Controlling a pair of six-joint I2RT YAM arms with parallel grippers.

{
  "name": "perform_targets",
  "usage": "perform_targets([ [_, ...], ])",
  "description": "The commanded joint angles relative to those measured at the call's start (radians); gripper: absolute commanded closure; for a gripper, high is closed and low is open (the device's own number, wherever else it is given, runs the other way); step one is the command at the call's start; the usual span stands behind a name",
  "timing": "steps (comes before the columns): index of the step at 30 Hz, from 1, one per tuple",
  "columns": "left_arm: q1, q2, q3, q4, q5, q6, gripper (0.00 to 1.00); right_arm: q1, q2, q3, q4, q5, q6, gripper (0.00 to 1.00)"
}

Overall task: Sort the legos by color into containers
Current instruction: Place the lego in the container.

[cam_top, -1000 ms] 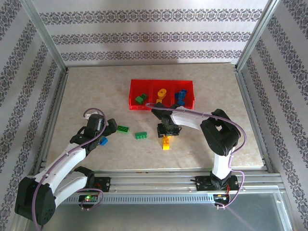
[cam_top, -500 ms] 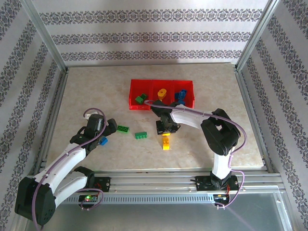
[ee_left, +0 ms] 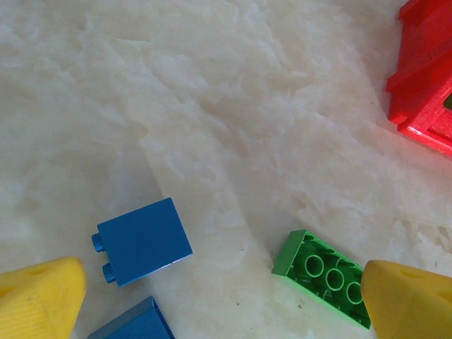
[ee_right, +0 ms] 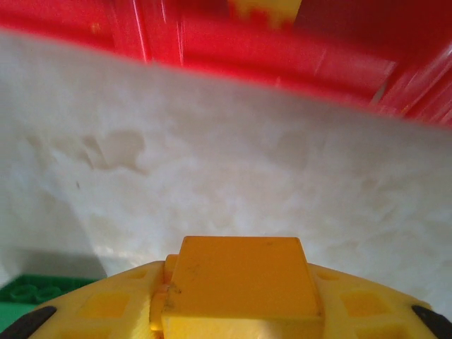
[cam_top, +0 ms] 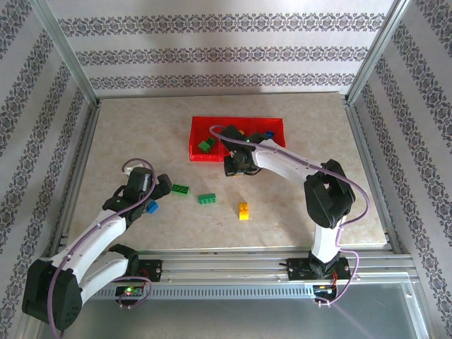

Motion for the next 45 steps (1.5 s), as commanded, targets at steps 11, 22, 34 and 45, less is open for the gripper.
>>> perform_targets([
  [11, 0.017, -0.008, 0.011, 0.018, -0.011, -0.011, 0.00, -0.103, 0.174, 0.295, -0.007, 0.155, -0.157, 0.61],
  [22, 0.017, -0.026, 0.018, 0.001, -0.013, -0.011, 0.00, -0.109, 0.282, 0.366, -0.003, 0.207, -0.210, 0.61],
  [34, 0.016, -0.033, 0.027, -0.013, -0.018, -0.006, 0.00, -0.110, 0.330, 0.382, -0.001, 0.221, -0.219, 0.51],
  [45, 0.016, -0.034, 0.028, -0.021, -0.018, -0.002, 0.00, -0.104, 0.293, 0.373, -0.007, 0.226, -0.219, 0.39],
])
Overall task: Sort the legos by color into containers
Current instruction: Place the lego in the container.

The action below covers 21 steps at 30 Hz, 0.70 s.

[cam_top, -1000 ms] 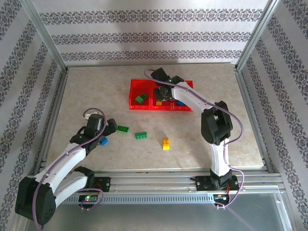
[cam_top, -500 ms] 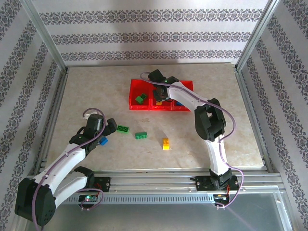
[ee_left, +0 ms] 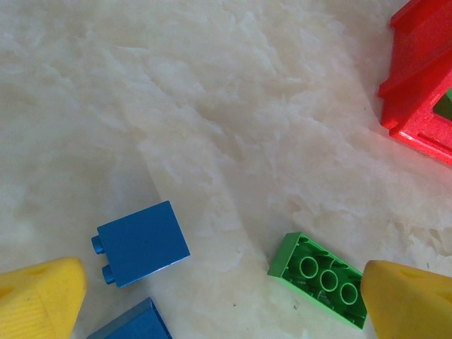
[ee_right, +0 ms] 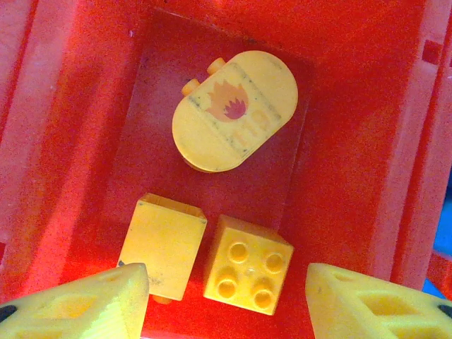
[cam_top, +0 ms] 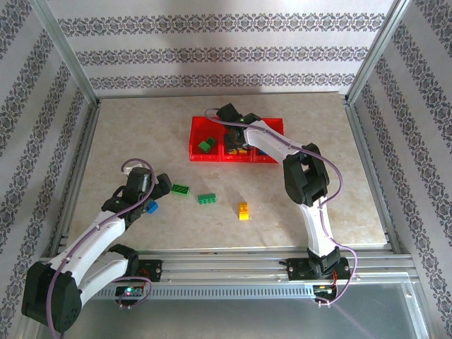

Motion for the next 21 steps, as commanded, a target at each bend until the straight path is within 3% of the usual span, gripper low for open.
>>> perform_targets([
  [1, 0.017, -0.015, 0.029, -0.021, -0.017, -0.002, 0.00, 0.002, -0.037, 0.013, -0.018, 0.027, 0.000, 0.38],
  [14, 0.009, 0.055, 0.122, -0.099, 0.026, 0.091, 0.00, 0.040, -0.175, -0.083, -0.001, 0.021, 0.042, 0.26],
  [18, -0.020, 0.109, 0.151, -0.131, 0.022, 0.077, 0.00, 0.045, -0.241, -0.153, 0.016, 0.013, 0.083, 0.15],
  [19, -0.028, 0.124, 0.161, -0.141, 0.012, 0.070, 0.00, 0.046, -0.258, -0.170, 0.021, 0.012, 0.092, 0.03],
  [21, -0.053, 0.163, 0.180, -0.164, -0.019, 0.054, 0.00, 0.048, -0.297, -0.210, 0.032, 0.006, 0.111, 0.02],
])
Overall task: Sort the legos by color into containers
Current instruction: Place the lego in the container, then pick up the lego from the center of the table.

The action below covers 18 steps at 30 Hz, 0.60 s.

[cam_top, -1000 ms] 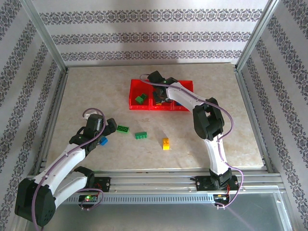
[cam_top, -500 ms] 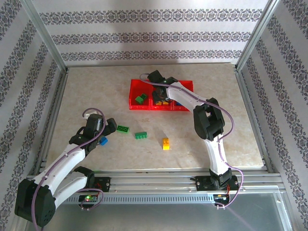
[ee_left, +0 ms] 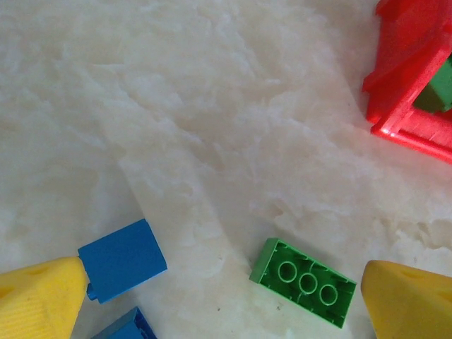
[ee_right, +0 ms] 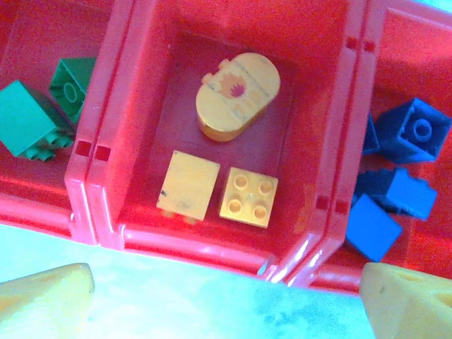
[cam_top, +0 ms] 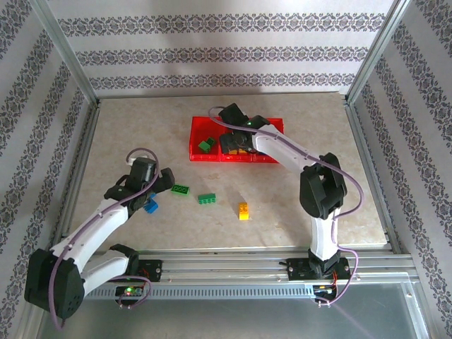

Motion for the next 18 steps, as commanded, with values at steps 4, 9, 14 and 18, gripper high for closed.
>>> perform_targets([
  [4, -0.080, 0.111, 0.066, -0.096, -0.079, -0.036, 0.00, 0.006, -0.138, -0.115, 0.023, 0.004, 0.085, 0.02],
  [9, -0.129, 0.219, 0.115, -0.106, -0.131, -0.074, 0.00, 0.006, -0.222, -0.194, 0.033, 0.010, 0.138, 0.02],
  [14, -0.159, 0.343, 0.186, -0.122, -0.163, -0.066, 0.00, 0.005, -0.299, -0.264, 0.049, 0.018, 0.173, 0.02],
  [18, -0.167, 0.411, 0.217, -0.097, -0.151, -0.066, 0.00, 0.004, -0.349, -0.304, 0.053, 0.029, 0.188, 0.02],
])
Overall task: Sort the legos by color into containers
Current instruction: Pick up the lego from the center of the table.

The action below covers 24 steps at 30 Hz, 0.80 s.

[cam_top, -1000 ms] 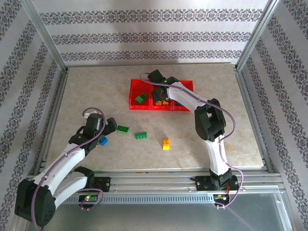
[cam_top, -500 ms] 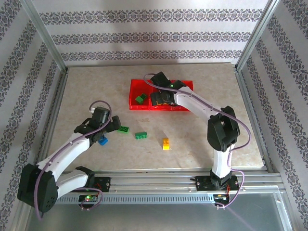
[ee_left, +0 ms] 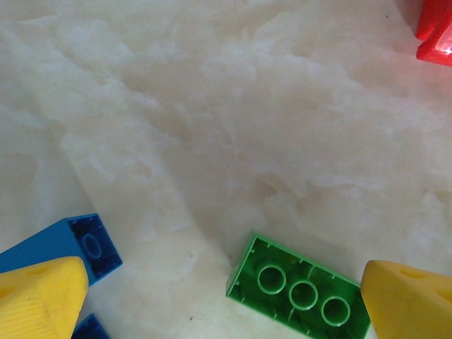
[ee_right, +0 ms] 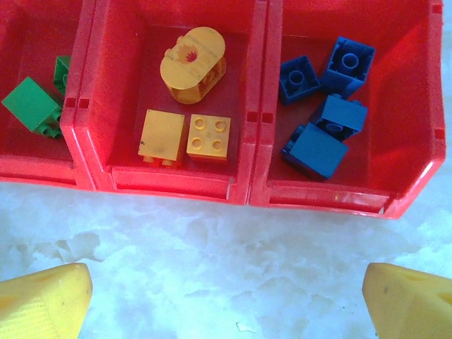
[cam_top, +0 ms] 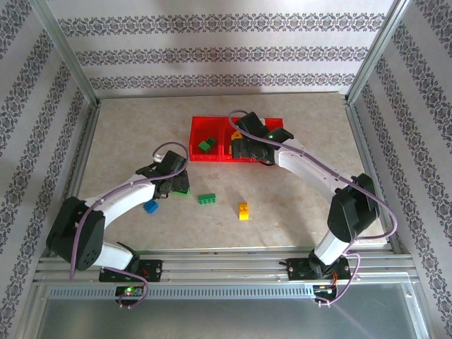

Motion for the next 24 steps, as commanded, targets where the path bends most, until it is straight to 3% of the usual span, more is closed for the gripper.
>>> perform_targets([
  [1, -0.012, 0.038, 0.031, -0.010, -0.023, -0.017, 0.01, 0.000, -0.053, -0.040, 0.013, 0.027, 0.039, 0.02],
  [13, -0.013, 0.188, 0.086, 0.018, -0.002, -0.005, 0.07, -0.007, -0.115, -0.111, 0.030, 0.014, 0.062, 0.02],
  [24, -0.022, 0.190, 0.071, -0.018, 0.006, 0.017, 0.19, -0.010, -0.114, -0.115, 0.032, 0.006, 0.068, 0.02],
])
